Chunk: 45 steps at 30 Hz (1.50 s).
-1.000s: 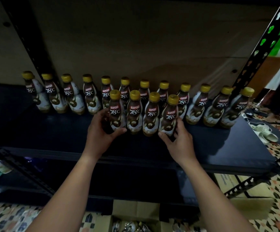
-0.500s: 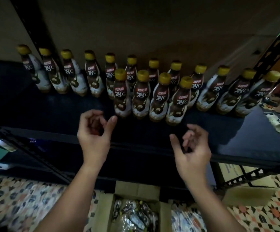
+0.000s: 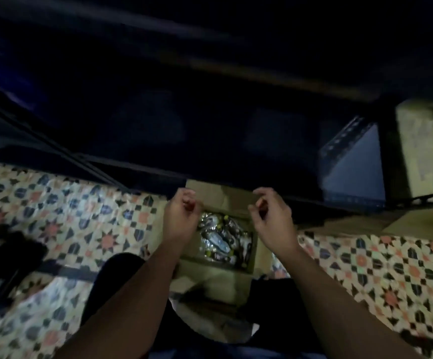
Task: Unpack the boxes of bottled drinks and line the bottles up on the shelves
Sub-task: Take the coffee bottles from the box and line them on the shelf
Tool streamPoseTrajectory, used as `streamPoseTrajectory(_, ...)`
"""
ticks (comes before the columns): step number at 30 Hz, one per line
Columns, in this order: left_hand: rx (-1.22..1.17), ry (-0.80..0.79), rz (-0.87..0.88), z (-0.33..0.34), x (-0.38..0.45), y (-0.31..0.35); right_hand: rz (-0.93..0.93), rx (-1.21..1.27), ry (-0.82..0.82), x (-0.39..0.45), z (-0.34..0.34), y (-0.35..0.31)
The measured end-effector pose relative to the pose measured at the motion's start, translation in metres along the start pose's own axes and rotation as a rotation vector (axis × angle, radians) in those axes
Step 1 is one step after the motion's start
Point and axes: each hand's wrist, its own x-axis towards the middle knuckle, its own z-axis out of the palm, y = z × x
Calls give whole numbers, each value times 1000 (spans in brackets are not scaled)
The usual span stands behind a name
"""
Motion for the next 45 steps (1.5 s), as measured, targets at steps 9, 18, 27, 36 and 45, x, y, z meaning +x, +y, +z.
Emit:
streamPoseTrajectory(9,434,-194,-311,95,58,-259,241,-187,-344,-17,206,193)
streamPoseTrajectory(18,611,-170,-501,161,94,-385,349,-376,-535,-17,316,294)
streamPoseTrajectory(27,645,-117,-572,194,110,-431,332,-650,-610,-24,362,336)
streamPoseTrajectory(36,633,-56,-513,198,115,-457,323,-692,-563,-28,380,341)
streamPoseTrajectory(45,658,-26,-394,195,90,-448,239,-567,-506,-26,371,327)
